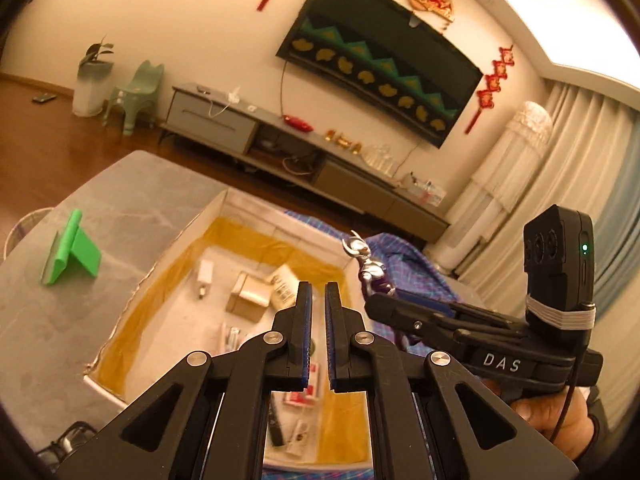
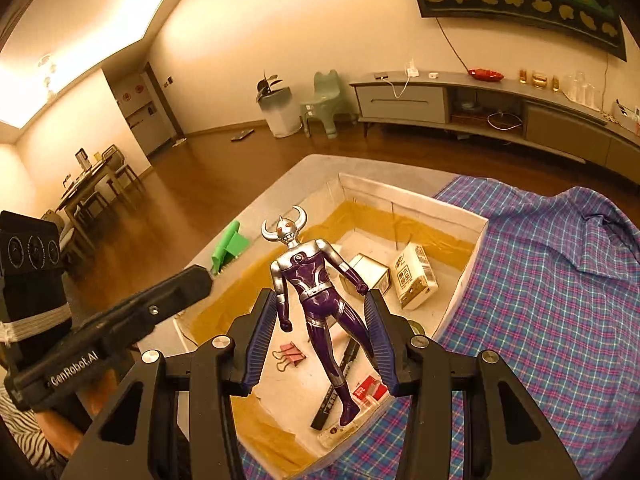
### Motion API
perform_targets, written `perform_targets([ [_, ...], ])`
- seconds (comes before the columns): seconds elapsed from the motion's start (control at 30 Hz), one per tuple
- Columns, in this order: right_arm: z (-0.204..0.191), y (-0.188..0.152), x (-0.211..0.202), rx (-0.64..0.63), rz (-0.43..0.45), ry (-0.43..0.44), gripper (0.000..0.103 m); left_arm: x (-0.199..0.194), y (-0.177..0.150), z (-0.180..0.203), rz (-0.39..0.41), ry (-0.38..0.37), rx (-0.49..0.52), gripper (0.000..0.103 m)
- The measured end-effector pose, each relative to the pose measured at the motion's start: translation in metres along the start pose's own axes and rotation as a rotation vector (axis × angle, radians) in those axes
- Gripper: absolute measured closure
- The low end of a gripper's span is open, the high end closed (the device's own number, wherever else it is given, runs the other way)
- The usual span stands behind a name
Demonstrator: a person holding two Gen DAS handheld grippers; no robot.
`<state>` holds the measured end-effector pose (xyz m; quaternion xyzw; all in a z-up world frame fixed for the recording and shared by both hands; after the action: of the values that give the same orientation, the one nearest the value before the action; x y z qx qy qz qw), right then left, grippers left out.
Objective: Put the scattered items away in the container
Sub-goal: 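Carry the glue tube and figure with both tools over the cardboard box, then open both tools to drop the glue tube and figure into the box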
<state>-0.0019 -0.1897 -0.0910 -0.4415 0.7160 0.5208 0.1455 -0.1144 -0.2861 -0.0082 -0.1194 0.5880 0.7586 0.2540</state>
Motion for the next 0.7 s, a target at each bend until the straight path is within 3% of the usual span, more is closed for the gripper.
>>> perform_targets([
  [0.3, 0.01, -0.006, 0.033, -0.032, -0.06, -0.016, 0.056, 0.02, -0.012, -0.002, -0.069, 0.045, 0.008, 0.098],
  [0.7, 0.021, -0.013, 0.061, 0.012, -0.114, 0.0, 0.055, 0.021, -0.016, -0.012, -0.088, 0.057, -0.019, 0.098],
])
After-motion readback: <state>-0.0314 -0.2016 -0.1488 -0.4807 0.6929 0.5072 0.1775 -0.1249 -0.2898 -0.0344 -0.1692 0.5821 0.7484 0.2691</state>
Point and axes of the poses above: each gripper's, at about its wrist camera, not at the fingertips, and x roughly the way its jaws point, z to its right, y to its top, the point moved 6 cm from there along x, roughly the way its jaws point, and after that the axes turned 13 degrees about x, right-handed, at the moved point
